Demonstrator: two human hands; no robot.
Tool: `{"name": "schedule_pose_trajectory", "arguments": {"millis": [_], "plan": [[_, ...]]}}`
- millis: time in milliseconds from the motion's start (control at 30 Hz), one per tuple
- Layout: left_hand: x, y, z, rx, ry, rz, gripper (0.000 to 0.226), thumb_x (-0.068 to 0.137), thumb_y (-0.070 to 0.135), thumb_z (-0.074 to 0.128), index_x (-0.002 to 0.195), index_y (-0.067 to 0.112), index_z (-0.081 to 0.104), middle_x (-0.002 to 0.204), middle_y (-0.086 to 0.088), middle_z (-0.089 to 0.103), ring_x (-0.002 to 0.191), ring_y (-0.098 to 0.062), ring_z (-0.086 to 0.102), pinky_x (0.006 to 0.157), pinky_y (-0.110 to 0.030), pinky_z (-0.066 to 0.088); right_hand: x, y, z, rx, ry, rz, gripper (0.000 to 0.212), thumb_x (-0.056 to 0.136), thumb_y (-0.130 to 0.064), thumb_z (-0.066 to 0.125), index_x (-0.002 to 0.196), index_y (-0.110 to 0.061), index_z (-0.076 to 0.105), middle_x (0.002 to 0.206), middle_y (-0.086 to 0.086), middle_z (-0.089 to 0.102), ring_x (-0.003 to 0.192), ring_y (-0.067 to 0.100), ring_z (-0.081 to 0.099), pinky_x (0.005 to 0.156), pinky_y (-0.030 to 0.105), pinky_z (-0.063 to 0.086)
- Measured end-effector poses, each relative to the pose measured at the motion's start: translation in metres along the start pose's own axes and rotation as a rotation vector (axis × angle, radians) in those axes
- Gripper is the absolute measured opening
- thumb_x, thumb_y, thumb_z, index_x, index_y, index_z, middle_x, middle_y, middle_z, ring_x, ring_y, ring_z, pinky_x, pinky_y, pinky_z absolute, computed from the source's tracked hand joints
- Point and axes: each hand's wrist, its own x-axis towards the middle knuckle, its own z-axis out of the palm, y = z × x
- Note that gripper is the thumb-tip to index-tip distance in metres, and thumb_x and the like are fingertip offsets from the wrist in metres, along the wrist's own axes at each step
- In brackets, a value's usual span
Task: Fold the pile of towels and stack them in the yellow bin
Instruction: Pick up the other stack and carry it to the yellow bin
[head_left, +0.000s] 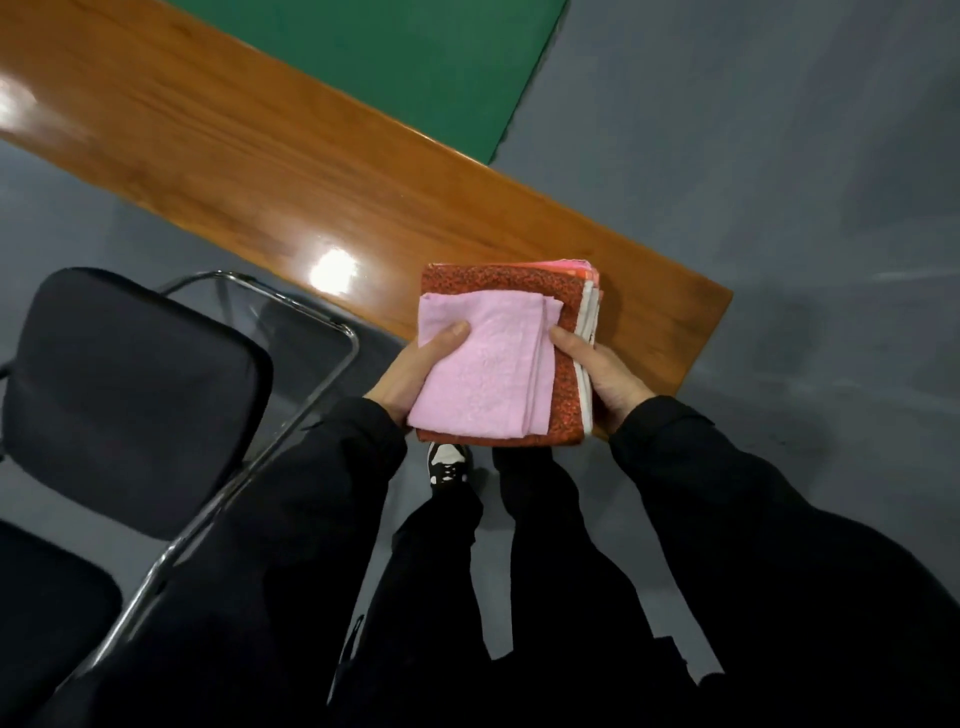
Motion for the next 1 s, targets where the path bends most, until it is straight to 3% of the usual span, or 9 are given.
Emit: {"name": "schedule_pose_trajectory", "arguments": {"millis": [67,200,333,500,567,700,767,900,1000], "plan": [[-0.008,-0.014,-0.004,-0.083,0.038,-0.008,0.073,0.082,0.055,0.076,0.137,0.01,0.058,0.132,-0.021,0.065,0.125,-0.04,0.06,0.111,-0.063,0.039,-0.005,0.004,0.006,-0.056,-0.002,-0.009,0.082,0.066,-0.059,0.087,0.135,-0.022,0.062,0.125,0.007,0.073,0.114,0.024,0.07,0.105,0.046,0.051],[-0.047,-0.029,-0.002,-0.233,0.094,0.011,0.067,0.084,0.05,0.074,0.135,0.009,0.06,0.13,-0.021,0.066,0.123,-0.039,0.061,0.112,-0.06,0.041,-0.021,0.013,0.024,-0.11,-0.073,-0.092,0.069,0.083,-0.045,0.075,0.145,-0.023,0.052,0.13,0.004,0.071,0.12,0.023,0.067,0.099,0.039,0.055],[-0.119,-0.041,-0.018,-0.344,0.151,0.133,0.052,0.088,0.043,0.069,0.13,0.012,0.063,0.128,-0.019,0.068,0.12,-0.036,0.064,0.109,-0.056,0.045,-0.052,0.019,0.07,-0.168,-0.139,-0.092,0.11,0.058,-0.06,0.092,0.15,-0.026,0.043,0.137,0.007,0.066,0.125,0.027,0.064,0.107,0.051,0.049],[-0.238,-0.082,-0.056,-0.511,0.313,0.359,0.081,0.074,0.05,0.085,0.137,0.008,0.058,0.134,-0.023,0.062,0.128,-0.042,0.057,0.113,-0.062,0.038,-0.102,0.045,0.163,-0.341,-0.298,-0.097,0.068,0.082,-0.038,0.076,0.143,-0.023,0.051,0.134,0.009,0.067,0.126,0.031,0.063,0.109,0.055,0.048],[-0.295,-0.108,-0.076,-0.593,0.387,0.42,0.084,0.07,0.049,0.087,0.138,0.008,0.058,0.134,-0.023,0.063,0.127,-0.041,0.058,0.112,-0.06,0.041,-0.126,0.064,0.212,-0.424,-0.416,-0.064,0.063,0.084,-0.035,0.072,0.142,-0.022,0.052,0.134,0.012,0.068,0.125,0.033,0.063,0.109,0.056,0.047],[-0.416,-0.192,-0.109,-0.829,0.488,0.546,0.076,0.078,0.045,0.076,0.14,0.007,0.056,0.135,-0.022,0.062,0.127,-0.04,0.058,0.108,-0.053,0.047,-0.185,0.135,0.315,-0.65,-0.661,-0.036,0.09,0.073,-0.051,0.087,0.148,-0.025,0.044,0.141,0.011,0.063,0.128,0.034,0.061,0.11,0.059,0.045],[-0.469,-0.246,-0.123,-0.936,0.602,0.62,0.072,0.079,0.044,0.076,0.138,0.007,0.058,0.133,-0.021,0.064,0.125,-0.039,0.06,0.104,-0.051,0.051,-0.216,0.187,0.358,-0.76,-0.763,-0.058,0.091,0.073,-0.051,0.087,0.148,-0.027,0.042,0.141,0.009,0.062,0.128,0.032,0.062,0.109,0.058,0.046],[-0.567,-0.361,-0.138,-1.045,0.784,0.742,0.06,0.088,0.043,0.068,0.137,0.008,0.06,0.13,-0.018,0.067,0.117,-0.032,0.066,0.092,-0.042,0.057,-0.285,0.304,0.433,-0.931,-0.959,-0.02,0.067,0.089,-0.04,0.076,0.146,-0.026,0.044,0.138,0.008,0.064,0.125,0.03,0.064,0.106,0.054,0.05],[-0.624,-0.443,-0.139,-1.155,0.921,0.776,0.061,0.087,0.047,0.07,0.137,0.012,0.061,0.13,-0.016,0.067,0.121,-0.034,0.064,0.105,-0.048,0.05,-0.34,0.385,0.47,-1.05,-1.095,0.049,0.046,0.095,-0.038,0.068,0.137,-0.025,0.055,0.132,0.009,0.069,0.122,0.029,0.066,0.099,0.042,0.056]]}}
